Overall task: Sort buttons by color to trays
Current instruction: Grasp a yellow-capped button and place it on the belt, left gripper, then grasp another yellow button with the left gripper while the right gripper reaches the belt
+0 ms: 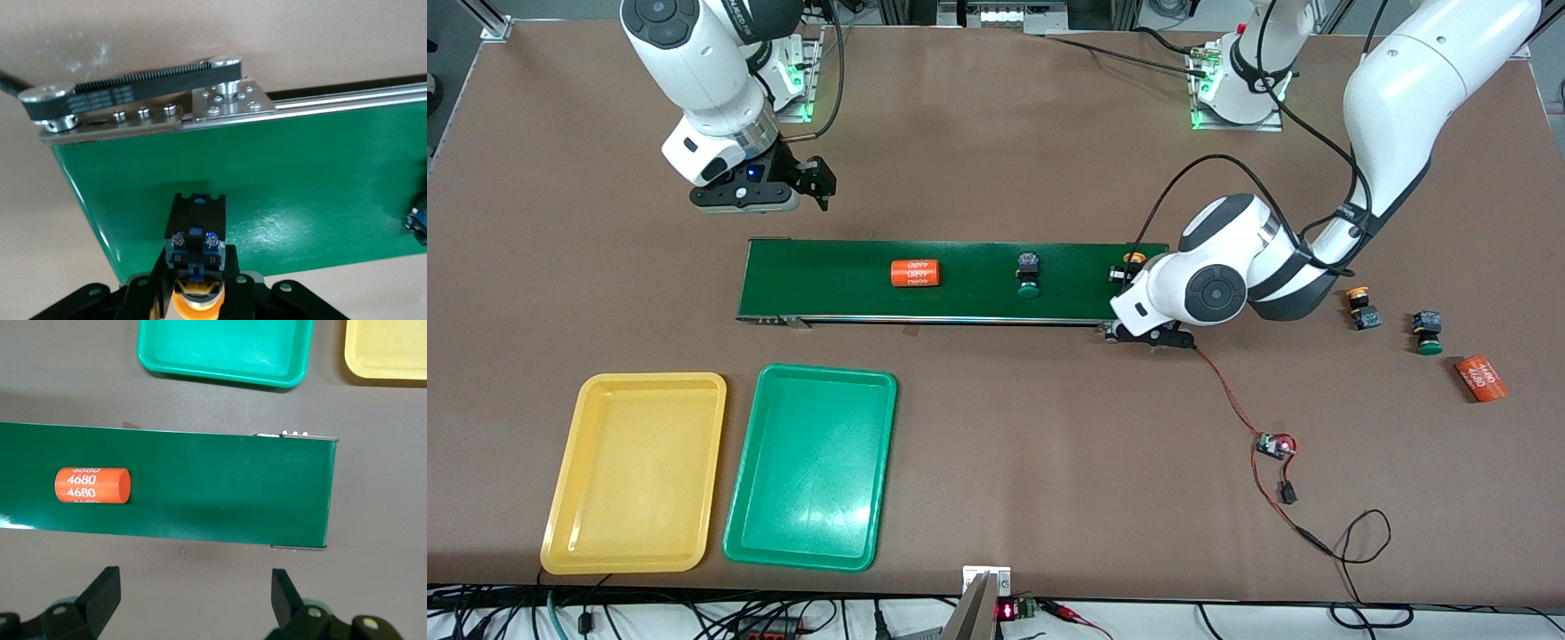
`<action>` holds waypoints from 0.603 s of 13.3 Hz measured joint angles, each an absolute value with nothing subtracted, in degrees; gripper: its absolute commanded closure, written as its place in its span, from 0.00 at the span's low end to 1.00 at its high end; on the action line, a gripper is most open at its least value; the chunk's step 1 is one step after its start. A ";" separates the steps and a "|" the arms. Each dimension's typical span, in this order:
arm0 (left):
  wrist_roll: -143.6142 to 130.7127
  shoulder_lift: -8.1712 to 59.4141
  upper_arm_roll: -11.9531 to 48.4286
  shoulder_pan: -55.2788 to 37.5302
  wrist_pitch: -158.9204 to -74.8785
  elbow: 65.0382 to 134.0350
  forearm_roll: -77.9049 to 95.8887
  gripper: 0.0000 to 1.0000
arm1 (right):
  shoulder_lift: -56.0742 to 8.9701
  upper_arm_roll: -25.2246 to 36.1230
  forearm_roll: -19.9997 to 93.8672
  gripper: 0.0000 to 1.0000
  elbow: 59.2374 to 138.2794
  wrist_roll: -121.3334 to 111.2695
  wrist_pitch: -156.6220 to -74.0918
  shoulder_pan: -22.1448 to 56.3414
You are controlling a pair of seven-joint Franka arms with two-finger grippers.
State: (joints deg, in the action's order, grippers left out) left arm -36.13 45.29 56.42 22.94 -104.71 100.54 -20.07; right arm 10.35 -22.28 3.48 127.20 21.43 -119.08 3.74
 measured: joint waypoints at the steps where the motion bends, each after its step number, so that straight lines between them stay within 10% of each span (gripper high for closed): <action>1: -37.63 45.55 56.43 22.66 -104.75 100.57 -20.07 0.01 | 10.35 -22.29 3.48 0.00 127.15 21.42 -118.83 3.74; 8: -43.79 44.63 56.68 21.70 -98.97 93.62 -20.10 0.00 | 9.46 -22.78 3.51 0.00 127.02 21.45 -118.60 3.76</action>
State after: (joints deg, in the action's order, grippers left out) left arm -43.79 44.63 56.68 21.70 -98.97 93.62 -20.10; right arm 9.46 -22.78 3.51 127.02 21.45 -118.60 3.76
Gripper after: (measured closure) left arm 0.181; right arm 0.000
